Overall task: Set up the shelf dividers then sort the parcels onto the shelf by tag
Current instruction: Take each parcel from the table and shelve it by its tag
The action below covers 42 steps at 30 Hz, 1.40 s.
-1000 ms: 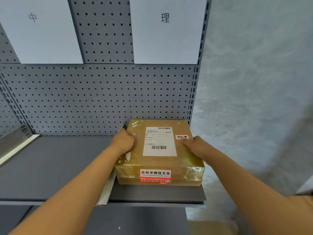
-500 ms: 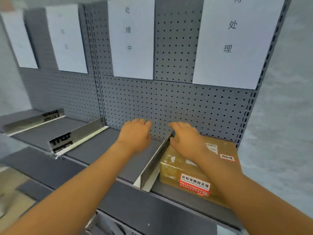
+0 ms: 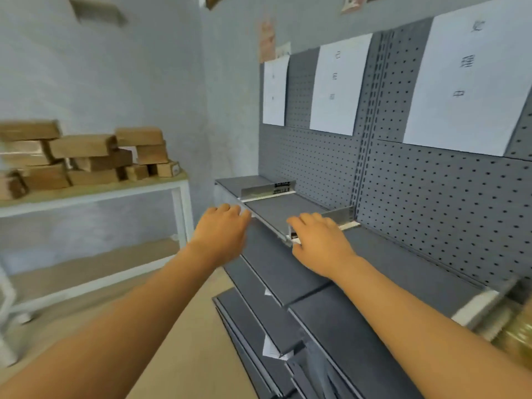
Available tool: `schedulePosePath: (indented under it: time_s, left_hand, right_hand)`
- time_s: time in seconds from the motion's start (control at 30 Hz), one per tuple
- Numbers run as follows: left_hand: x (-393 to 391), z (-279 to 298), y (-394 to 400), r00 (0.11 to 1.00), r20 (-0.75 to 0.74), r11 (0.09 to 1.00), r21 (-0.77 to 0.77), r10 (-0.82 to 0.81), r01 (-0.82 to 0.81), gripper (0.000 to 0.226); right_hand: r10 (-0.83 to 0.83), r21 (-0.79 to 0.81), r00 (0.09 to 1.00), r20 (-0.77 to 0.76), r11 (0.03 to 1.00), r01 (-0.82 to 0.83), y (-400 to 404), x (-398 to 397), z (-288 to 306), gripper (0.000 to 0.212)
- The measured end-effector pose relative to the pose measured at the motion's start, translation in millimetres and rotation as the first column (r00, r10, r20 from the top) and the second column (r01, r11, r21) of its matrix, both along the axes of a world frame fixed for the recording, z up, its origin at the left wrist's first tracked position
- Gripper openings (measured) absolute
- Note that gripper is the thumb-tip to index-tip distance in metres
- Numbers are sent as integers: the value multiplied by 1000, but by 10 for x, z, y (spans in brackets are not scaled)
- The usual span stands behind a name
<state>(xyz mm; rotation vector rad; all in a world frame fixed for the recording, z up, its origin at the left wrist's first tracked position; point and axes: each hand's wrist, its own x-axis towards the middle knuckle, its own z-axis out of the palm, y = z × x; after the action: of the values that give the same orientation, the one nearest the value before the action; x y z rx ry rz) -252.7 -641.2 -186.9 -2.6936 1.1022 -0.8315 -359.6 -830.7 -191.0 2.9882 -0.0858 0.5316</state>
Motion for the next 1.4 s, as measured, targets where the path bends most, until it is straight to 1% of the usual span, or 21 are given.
schedulePosePath:
  time_s: [0.1, 0.17, 0.27, 0.33, 0.43, 0.5, 0.63, 0.8, 0.97, 1.13, 1.23, 1.4]
  left_hand:
    - [404, -20, 653, 997, -1, 997, -16, 80, -80, 26]
    - [681, -55, 1111, 990, -24, 990, -14, 137, -137, 27]
    - [1090, -131, 1826, 972, -53, 974, -9, 227, -228, 26]
    - [1273, -138, 2147, 966, -59, 968, -12, 250, -251, 26]
    - [1637, -84, 2688, 954, -42, 954, -24, 298, -299, 27]
    - [1871, -60, 2995, 943, -41, 943, -28, 329, -330, 27]
    - [2388, -112, 3539, 909, -55, 910, -19, 414, -415, 27]
    - [3140, -217, 4056, 860, -64, 859, -49, 507, -510, 24]
    - [4004, -61, 4393, 825, -69, 823, -61, 560, -564, 27]
    - [4636, 124, 4917, 791, -103, 770, -185, 603, -611, 33]
    - [4934, 76, 5391, 744, -113, 726, -167, 658, -667, 34]
    - [5487, -78, 6219, 682, -136, 668, -138, 718, -731, 29]
  right_hand:
    - [69, -8, 998, 5, 998, -69, 540, 547, 15, 46]
    - [97, 18, 995, -15, 995, -97, 889, 914, 8, 50]
    - [127, 54, 992, -26, 991, -126, 1410, 1468, -57, 48]
    - [137, 64, 990, -35, 989, -134, 1656, 1718, -88, 47]
    - [195, 78, 980, -49, 979, -191, 2169, 2232, -136, 50]
    - [232, 84, 971, -62, 970, -227, 2467, 2560, -128, 48]
    - [288, 102, 954, -78, 955, -280, 2926, 3222, -121, 51]
    - [379, 148, 923, -61, 918, -367, 3375, 4186, -218, 51]
    - [462, 221, 886, -43, 869, -443, 3835, 5275, -215, 54]
    - [530, 220, 847, -51, 833, -508, 4437, 6222, -143, 54]
    - [582, 210, 809, -85, 804, -556, 4909, 6664, -180, 54]
    - [639, 198, 763, -99, 764, -614, 5745, 7344, -263, 54]
